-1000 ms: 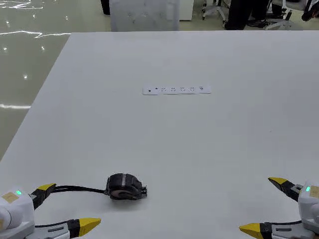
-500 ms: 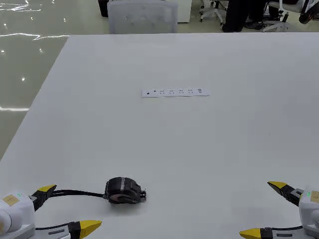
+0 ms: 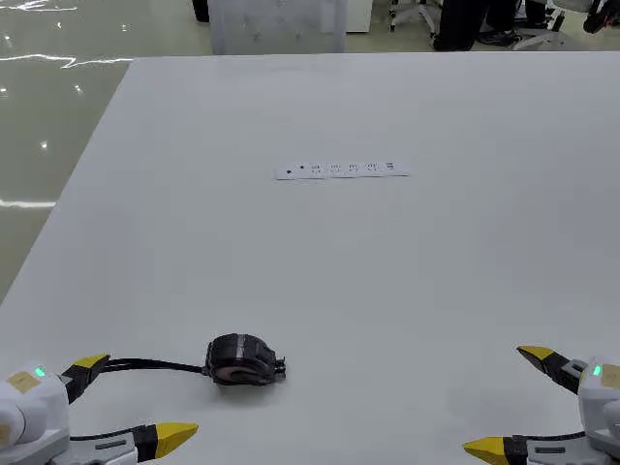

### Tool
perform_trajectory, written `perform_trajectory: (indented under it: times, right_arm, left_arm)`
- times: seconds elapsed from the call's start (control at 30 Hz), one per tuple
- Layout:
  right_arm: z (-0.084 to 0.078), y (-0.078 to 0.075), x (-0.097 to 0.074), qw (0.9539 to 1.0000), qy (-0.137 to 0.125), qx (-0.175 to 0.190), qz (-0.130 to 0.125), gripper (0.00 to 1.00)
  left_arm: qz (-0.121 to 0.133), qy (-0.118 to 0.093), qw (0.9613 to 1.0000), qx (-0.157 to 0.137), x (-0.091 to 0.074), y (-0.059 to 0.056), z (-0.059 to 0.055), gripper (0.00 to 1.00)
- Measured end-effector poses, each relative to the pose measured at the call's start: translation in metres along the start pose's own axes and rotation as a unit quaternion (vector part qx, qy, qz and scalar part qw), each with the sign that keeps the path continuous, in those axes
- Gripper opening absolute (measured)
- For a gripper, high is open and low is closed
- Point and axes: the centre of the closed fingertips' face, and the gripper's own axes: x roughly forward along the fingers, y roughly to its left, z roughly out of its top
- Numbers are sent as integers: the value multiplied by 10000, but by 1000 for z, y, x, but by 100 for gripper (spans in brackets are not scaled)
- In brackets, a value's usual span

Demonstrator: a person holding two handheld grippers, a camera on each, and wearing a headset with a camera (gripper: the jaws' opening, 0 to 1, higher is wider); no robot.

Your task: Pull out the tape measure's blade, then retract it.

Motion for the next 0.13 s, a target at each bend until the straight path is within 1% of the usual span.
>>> perform_trajectory:
  times: [0.13]
  right_arm:
    - [-2, -2, 0, 10000, -6, -1, -17, 98]
  left_arm:
    - [-11, 17, 10000, 18, 0, 0, -1, 100]
